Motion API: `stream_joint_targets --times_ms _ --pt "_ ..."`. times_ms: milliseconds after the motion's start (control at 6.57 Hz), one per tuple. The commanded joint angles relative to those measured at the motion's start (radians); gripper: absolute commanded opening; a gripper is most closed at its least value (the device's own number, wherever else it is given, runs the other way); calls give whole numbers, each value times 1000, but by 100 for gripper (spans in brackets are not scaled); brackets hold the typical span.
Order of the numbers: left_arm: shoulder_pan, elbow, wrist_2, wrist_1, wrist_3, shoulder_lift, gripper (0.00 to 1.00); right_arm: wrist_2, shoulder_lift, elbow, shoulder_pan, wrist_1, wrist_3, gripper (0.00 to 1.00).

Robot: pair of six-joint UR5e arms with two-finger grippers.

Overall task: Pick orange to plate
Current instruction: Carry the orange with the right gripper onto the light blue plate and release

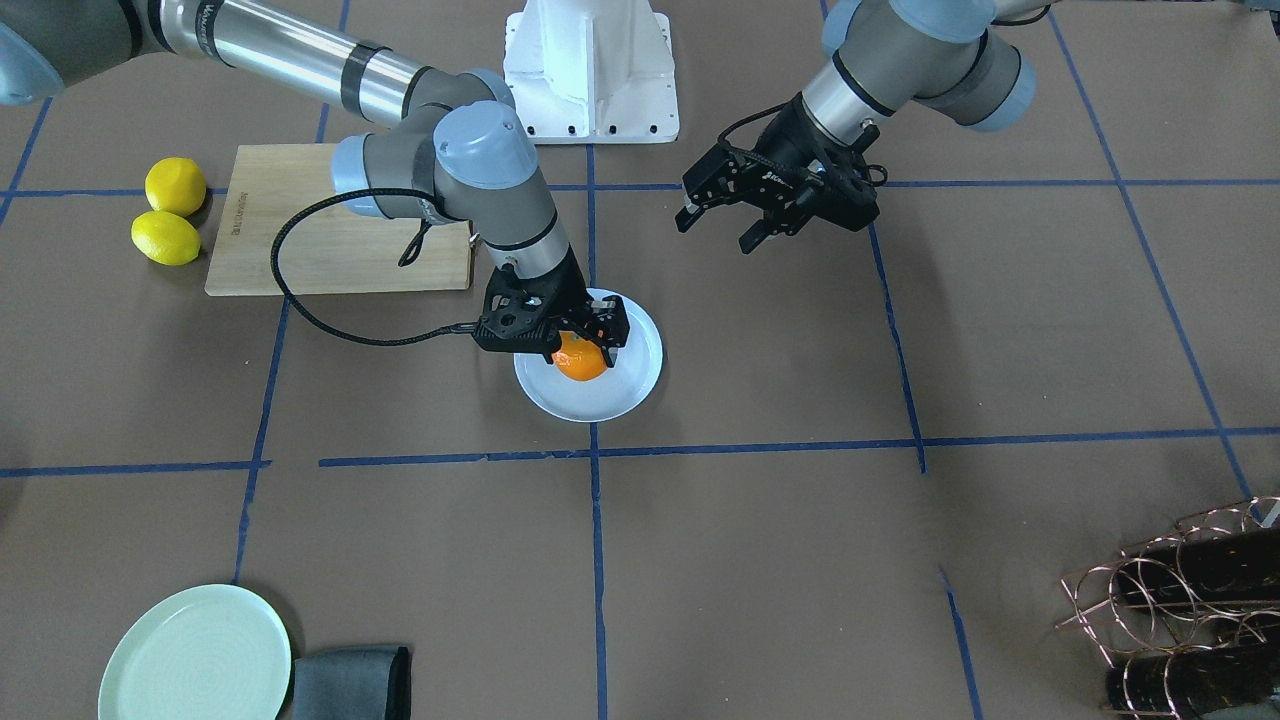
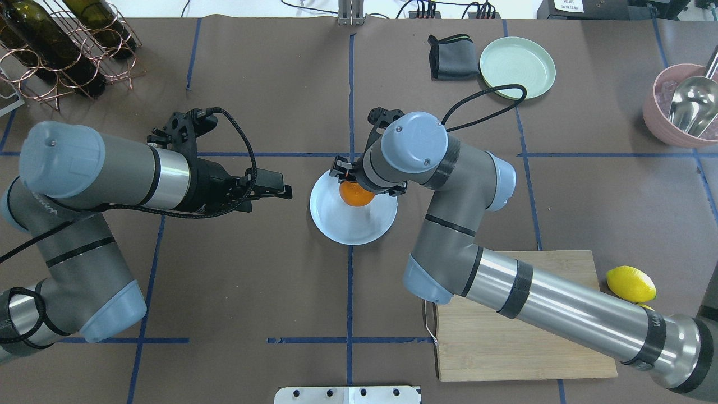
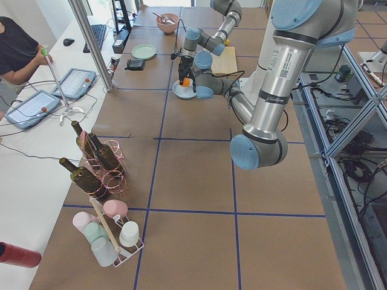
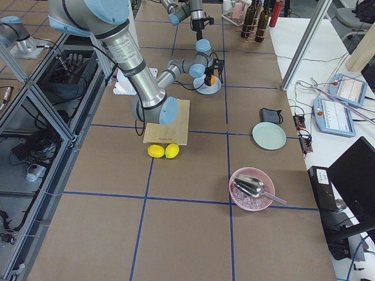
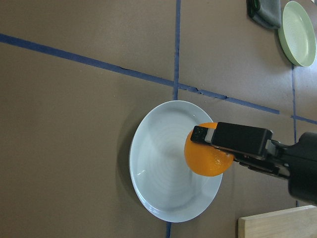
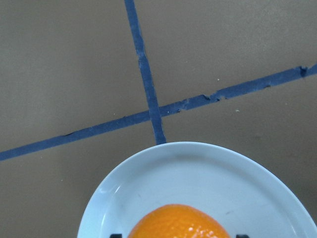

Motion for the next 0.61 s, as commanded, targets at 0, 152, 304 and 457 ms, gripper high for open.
stream_joint_targets --times_ms 0,152,304,457 --pt "2 2 1 0 0 -5 100 -24 2 -18 -19 2 -6 0" --pt "2 2 1 0 0 -6 100 -26 4 -24 -31 0 -5 99" --pt "4 4 2 -2 0 -6 100 -24 4 -21 -31 0 -5 100" --pt "5 11 2 -2 -13 -8 100 -14 -4 1 -30 -3 -9 100"
